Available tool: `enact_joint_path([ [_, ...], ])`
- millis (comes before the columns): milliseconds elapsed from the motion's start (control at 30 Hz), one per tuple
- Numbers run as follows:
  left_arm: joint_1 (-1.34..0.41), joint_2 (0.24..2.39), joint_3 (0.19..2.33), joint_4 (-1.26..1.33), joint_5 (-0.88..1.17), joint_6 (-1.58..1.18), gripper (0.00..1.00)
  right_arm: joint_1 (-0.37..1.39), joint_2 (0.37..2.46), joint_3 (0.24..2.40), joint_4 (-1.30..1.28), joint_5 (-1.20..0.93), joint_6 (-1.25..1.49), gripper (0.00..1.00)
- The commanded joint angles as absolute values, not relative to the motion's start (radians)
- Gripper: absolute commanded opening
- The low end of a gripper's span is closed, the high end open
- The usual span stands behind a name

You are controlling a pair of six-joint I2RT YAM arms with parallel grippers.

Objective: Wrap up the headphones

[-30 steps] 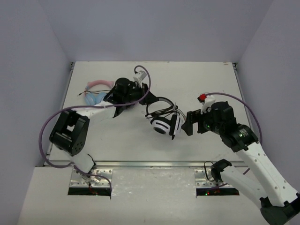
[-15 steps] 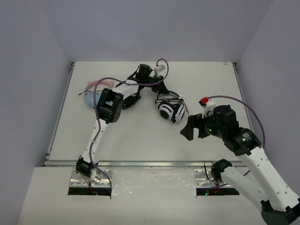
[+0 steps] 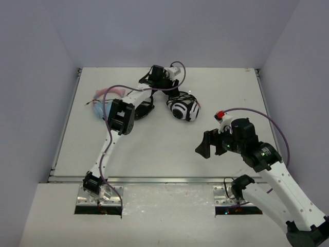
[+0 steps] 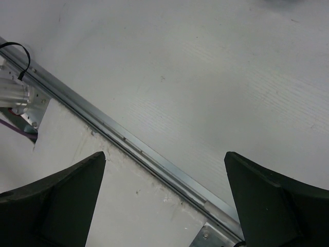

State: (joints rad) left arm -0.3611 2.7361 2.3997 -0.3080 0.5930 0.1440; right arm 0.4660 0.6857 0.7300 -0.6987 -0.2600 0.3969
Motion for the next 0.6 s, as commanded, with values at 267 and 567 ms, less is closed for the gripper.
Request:
enact_joint_path([
  [267, -0.407, 2.724, 2.462, -0.123, 0.25, 0.379, 0.65, 0.462, 0.738, 0.69, -0.581, -0.322, 0.385, 0.99],
  [567, -0.41, 2.484, 2.341, -0.077, 0.08, 0.286, 1.0, 0.463, 0.716, 0.712, -0.574, -0.289, 0.379, 0.99],
])
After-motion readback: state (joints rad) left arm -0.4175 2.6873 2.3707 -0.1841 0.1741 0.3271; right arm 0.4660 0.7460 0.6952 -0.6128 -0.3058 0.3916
